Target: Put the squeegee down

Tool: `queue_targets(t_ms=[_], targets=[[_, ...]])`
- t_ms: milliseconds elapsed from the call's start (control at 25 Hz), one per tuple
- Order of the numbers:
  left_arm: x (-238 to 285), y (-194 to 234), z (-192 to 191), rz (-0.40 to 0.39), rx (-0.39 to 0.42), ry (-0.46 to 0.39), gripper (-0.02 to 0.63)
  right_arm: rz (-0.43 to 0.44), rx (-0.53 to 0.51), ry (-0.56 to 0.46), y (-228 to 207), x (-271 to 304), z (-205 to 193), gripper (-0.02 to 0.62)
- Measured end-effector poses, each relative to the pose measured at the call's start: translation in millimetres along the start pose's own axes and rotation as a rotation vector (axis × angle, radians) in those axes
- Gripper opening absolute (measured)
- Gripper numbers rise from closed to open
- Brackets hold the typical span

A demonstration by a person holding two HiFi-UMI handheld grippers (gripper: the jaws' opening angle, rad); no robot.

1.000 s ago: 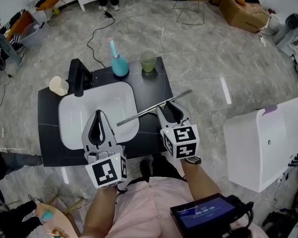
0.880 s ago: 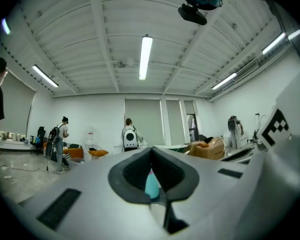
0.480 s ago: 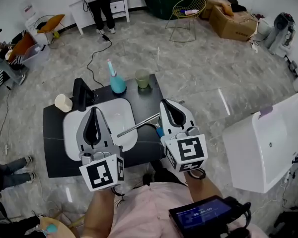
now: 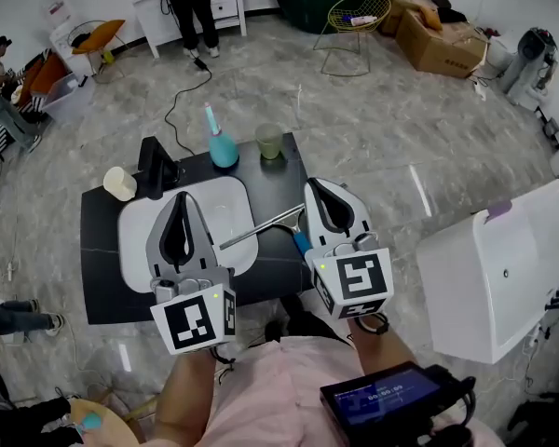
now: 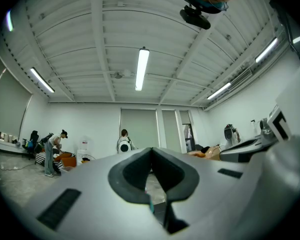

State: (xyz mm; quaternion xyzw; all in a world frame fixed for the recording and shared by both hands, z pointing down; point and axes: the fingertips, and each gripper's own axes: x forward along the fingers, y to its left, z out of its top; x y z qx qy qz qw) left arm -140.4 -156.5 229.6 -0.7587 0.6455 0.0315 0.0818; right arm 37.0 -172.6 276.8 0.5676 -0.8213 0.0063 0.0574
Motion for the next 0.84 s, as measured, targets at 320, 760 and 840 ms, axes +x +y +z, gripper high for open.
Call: queue_targets(t_ms=[320,760,840], targets=[[-1.3,2.5,-1.2,0.004,-0.001,0.009,0.009,0.016,0.007,0.007,5.2,2.5,0.5,-0.003],[-5.7,0.4,-1.6,-0.003,-0.006,0.020,0.009,0.011,0.015,0.015,6.6,-2.1,-0.6,-0.002],[-6.6,-0.9,-0.9,-0.003,-0.007,0.022,0.009,0.010,0.016,0.016,6.2,-3.7,-0.5,-0.002]])
